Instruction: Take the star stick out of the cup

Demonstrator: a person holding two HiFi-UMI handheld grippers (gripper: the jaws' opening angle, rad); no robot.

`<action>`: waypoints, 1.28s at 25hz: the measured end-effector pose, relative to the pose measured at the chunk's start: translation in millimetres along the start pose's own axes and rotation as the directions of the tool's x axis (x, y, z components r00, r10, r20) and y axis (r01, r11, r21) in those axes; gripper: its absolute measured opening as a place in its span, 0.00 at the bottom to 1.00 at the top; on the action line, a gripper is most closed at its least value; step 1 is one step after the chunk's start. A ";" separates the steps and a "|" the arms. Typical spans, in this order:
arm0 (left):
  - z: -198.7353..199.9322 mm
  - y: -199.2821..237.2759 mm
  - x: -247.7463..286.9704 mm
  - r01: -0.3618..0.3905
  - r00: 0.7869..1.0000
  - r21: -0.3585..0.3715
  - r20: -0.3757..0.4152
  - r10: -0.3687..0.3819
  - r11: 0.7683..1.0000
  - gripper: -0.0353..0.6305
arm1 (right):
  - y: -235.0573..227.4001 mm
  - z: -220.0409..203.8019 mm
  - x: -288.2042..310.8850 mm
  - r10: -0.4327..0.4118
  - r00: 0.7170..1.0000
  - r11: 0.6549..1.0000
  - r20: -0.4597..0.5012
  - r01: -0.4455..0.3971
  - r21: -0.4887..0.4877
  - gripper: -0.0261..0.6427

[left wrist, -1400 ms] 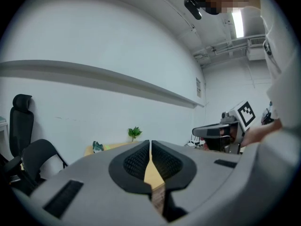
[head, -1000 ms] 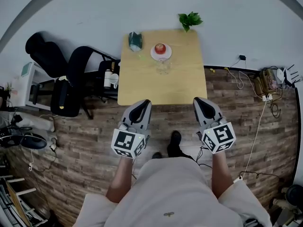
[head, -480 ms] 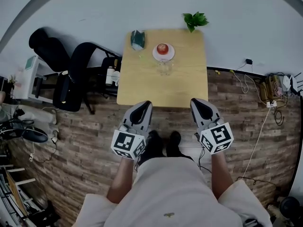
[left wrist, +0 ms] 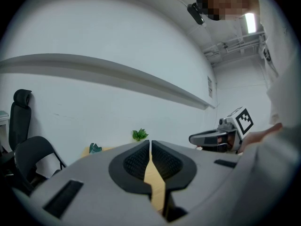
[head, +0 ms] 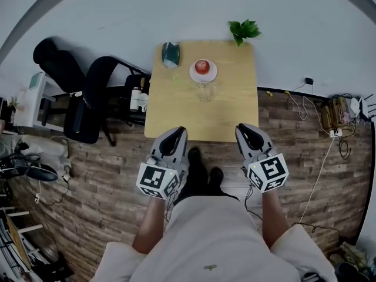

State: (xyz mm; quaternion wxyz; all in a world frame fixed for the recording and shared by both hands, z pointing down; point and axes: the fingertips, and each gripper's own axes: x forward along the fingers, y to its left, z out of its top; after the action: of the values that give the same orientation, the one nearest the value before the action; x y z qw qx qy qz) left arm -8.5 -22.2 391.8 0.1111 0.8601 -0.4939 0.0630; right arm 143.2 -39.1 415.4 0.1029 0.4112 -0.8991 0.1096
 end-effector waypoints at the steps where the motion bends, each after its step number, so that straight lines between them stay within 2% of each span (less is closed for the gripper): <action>1: 2.2 4.4 2.9 0.002 1.000 0.000 0.006 -0.002 1.000 0.08 | -0.8 3.7 4.5 -0.003 1.000 1.000 0.000 0.003 -0.009 0.08; 13: 34.7 70.7 53.9 0.045 0.998 0.010 0.052 -0.046 0.999 0.08 | -8.1 45.6 79.3 0.002 1.000 0.996 -0.019 -0.004 -0.092 0.15; 24: 29.3 143.3 92.9 0.085 0.996 -0.036 0.030 -0.084 0.996 0.08 | 2.3 29.9 171.0 -0.002 0.991 0.990 -0.134 -0.017 -0.143 0.15; 32: 6.3 164.3 113.6 0.176 0.984 -0.056 -0.027 -0.177 0.983 0.08 | 13.0 11.5 232.2 -0.009 0.982 0.983 -0.190 -0.026 -0.180 0.16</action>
State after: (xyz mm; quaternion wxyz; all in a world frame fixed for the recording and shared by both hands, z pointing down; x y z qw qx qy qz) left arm -93.1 -198.7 431.6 0.1469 0.8961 -0.4154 0.0532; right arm -16.5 -200.5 466.8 0.2251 0.3840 -0.8930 0.0663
